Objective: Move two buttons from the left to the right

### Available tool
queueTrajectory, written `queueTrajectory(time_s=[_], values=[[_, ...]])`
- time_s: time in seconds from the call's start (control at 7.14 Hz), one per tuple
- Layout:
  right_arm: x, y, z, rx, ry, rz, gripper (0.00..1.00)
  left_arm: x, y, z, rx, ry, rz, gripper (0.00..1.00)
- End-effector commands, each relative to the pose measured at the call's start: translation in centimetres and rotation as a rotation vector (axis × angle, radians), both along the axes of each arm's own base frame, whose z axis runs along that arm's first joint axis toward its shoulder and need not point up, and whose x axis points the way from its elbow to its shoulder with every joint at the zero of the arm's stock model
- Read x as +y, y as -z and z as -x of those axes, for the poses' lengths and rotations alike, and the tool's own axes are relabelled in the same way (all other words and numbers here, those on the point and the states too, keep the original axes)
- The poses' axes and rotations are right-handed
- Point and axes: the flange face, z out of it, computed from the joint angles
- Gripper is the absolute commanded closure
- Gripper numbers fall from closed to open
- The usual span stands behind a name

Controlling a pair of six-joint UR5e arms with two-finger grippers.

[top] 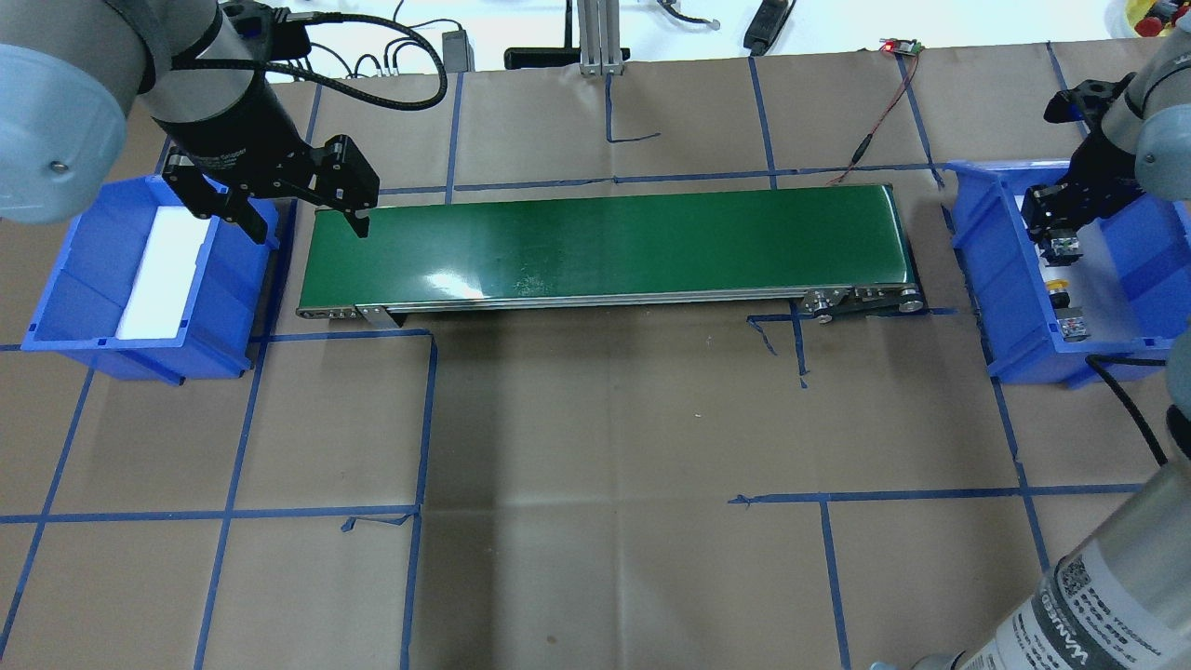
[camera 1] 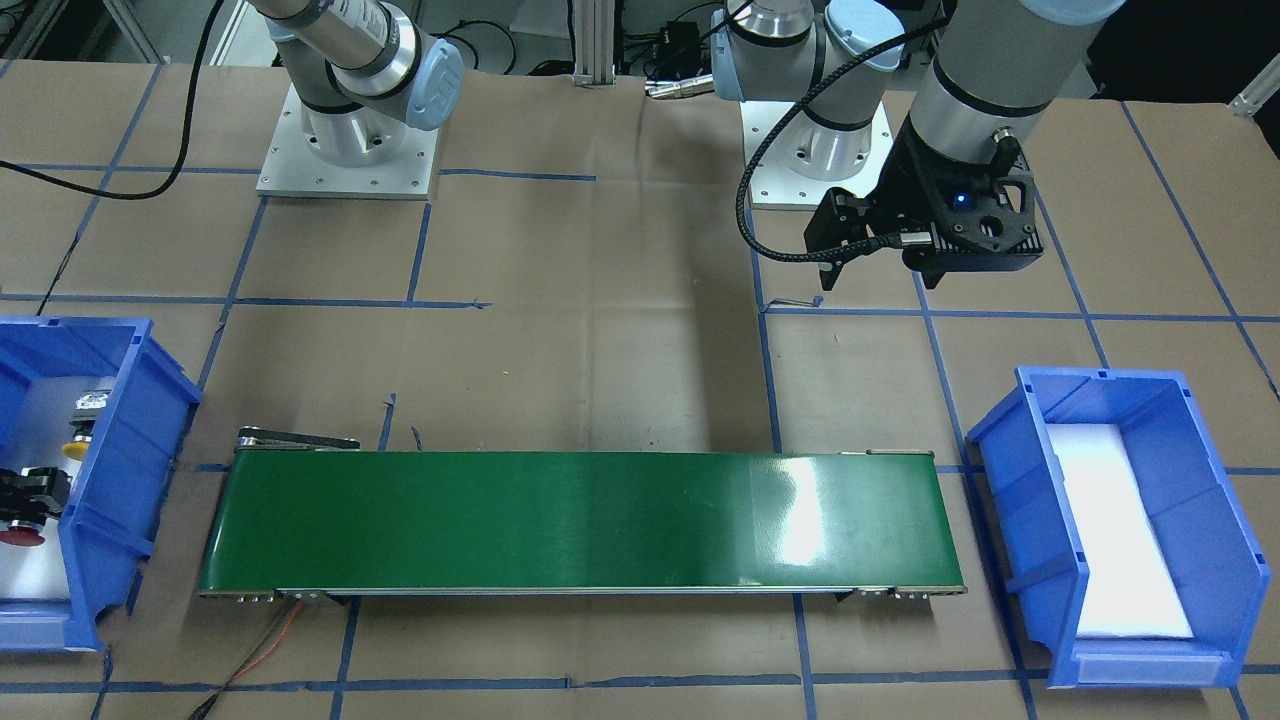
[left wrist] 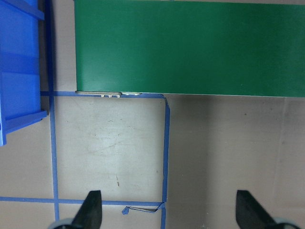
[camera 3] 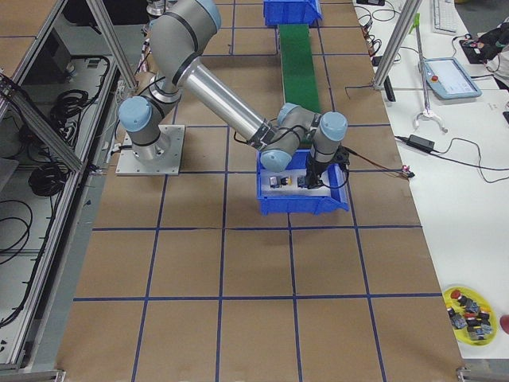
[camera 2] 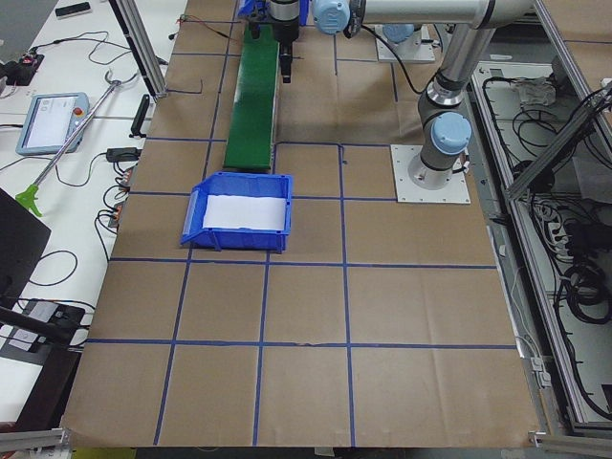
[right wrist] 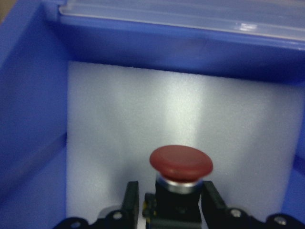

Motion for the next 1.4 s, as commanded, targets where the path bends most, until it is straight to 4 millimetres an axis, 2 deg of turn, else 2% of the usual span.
queueTrajectory(time_s=[0.0, 0.14, 0.42, 0.56, 0.7, 0.84, 1.12, 1.26], values=[[-0.4, -1.2, -0.2, -0.02, 0.003, 0.037, 0.01, 0.0, 0.0, 0.0, 0.0, 0.0, 0.001, 0.0], [-0.3, -1.9, -0.1, -0.009, 0.0, 0.042, 0.01, 0.0, 0.0, 0.0, 0.0, 0.0, 0.0, 0.0], [-0.4, -7.4, -0.2, 0.037, 0.005, 0.106, 0.01, 0.0, 0.0, 0.0, 0.0, 0.0, 0.001, 0.0], [0.4, -9.7, -0.8, 0.035, 0.002, 0.102, 0.01, 0.0, 0.0, 0.0, 0.0, 0.0, 0.001, 0.0], [1.6, -13.1, -2.2, 0.02, -0.006, 0.098, 0.0, 0.0, 0.0, 0.0, 0.002, 0.0, 0.001, 0.0], [2.6, -16.9, -4.4, 0.033, -0.031, 0.142, 0.0, 0.0, 0.0, 0.0, 0.002, 0.0, 0.001, 0.0], [3.6, -22.3, -13.2, 0.048, -0.11, 0.212, 0.0, -0.1, 0.2, 0.0, 0.002, 0.0, -0.003, 0.0], [5.1, -24.2, -17.7, 0.027, 0.006, 0.198, 0.0, -0.1, 0.1, 0.0, 0.002, 0.0, -0.002, 0.0]])
